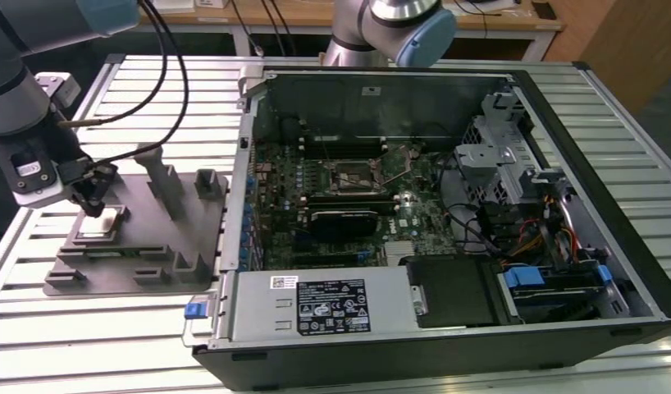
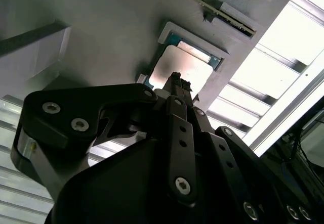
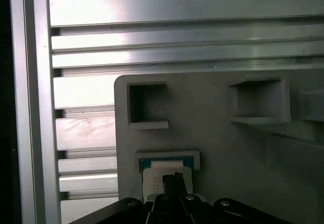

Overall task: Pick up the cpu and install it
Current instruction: 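Pick up the cpu and move it towards the insertion slot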

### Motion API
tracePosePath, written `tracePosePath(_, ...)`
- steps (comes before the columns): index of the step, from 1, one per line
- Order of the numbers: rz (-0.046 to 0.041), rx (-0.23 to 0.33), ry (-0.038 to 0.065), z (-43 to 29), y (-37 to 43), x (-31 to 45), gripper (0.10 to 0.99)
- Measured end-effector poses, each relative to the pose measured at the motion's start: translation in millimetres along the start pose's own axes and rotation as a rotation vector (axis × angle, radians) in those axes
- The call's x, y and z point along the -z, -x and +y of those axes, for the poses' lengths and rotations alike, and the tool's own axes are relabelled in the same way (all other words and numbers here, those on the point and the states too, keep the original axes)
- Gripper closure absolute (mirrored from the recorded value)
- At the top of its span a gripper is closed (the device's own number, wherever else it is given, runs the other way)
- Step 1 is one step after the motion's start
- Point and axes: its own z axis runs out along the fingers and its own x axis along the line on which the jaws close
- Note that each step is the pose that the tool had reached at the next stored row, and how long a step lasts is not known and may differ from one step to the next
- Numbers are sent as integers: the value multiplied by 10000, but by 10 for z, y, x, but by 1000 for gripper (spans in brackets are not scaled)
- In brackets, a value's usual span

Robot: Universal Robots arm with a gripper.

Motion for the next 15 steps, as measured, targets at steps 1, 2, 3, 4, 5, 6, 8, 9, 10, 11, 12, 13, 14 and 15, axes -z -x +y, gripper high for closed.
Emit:
tracePosePath(1,0,0,-3,-7,0,-5,980)
tracePosePath(2,1,0,-5,-14,0,-11,980)
tracePosePath(3,0,0,-5,-21,0,-18,980)
tracePosePath(4,1,0,-5,-29,0,-25,980)
tracePosePath(5,0,0,-5,-36,0,-32,980)
tracePosePath(6,0,0,-5,-44,0,-39,980)
tracePosePath(8,0,-1,-5,-65,1,-51,980)
tracePosePath(9,0,0,-5,-75,1,-56,980)
tracePosePath(10,0,0,-5,-85,1,-61,980)
tracePosePath(11,0,1,-5,-95,2,-67,980)
tracePosePath(12,1,0,-5,-102,2,-72,980)
tracePosePath(13,-1,0,-4,-104,3,-80,980)
tracePosePath(14,0,-1,-5,-104,2,-83,980)
tracePosePath(15,0,-1,-5,-104,2,-82,980)
